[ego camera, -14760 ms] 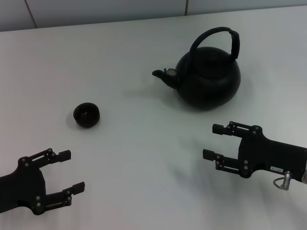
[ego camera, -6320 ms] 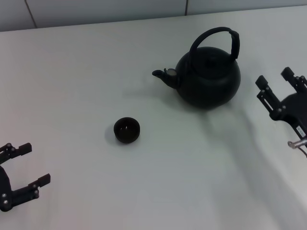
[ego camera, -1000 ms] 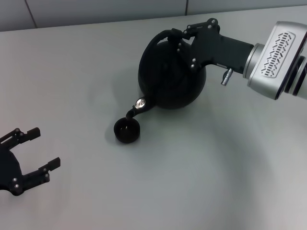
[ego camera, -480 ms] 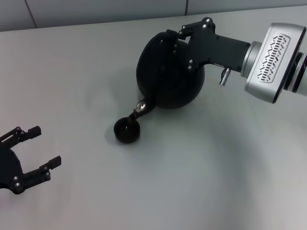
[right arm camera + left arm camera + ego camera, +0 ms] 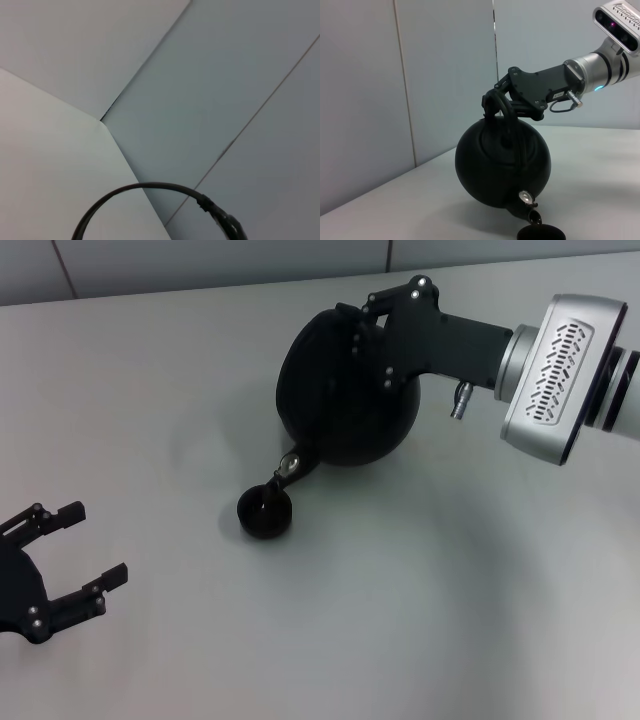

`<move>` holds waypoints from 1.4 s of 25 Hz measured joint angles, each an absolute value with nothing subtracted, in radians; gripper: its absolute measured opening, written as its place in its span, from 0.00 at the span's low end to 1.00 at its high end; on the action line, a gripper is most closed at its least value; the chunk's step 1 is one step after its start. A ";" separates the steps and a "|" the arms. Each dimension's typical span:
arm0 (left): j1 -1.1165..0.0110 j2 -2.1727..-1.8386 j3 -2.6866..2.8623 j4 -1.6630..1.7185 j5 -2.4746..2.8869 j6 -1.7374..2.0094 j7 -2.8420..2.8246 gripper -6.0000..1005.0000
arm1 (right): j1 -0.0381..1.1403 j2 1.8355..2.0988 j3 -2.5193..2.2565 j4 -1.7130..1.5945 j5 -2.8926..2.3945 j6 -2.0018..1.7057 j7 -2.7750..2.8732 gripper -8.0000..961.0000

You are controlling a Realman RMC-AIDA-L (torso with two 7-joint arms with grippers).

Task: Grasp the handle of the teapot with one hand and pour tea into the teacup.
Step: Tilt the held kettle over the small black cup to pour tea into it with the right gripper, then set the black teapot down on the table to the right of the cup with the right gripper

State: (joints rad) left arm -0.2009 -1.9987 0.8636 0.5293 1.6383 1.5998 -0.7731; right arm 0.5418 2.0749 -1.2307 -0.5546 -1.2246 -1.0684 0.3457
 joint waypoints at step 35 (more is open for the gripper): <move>-0.203 -1.996 0.865 0.546 1.646 1.608 -0.773 0.81 | 0.436 2.081 -0.945 -0.475 -1.211 -1.188 0.786 0.09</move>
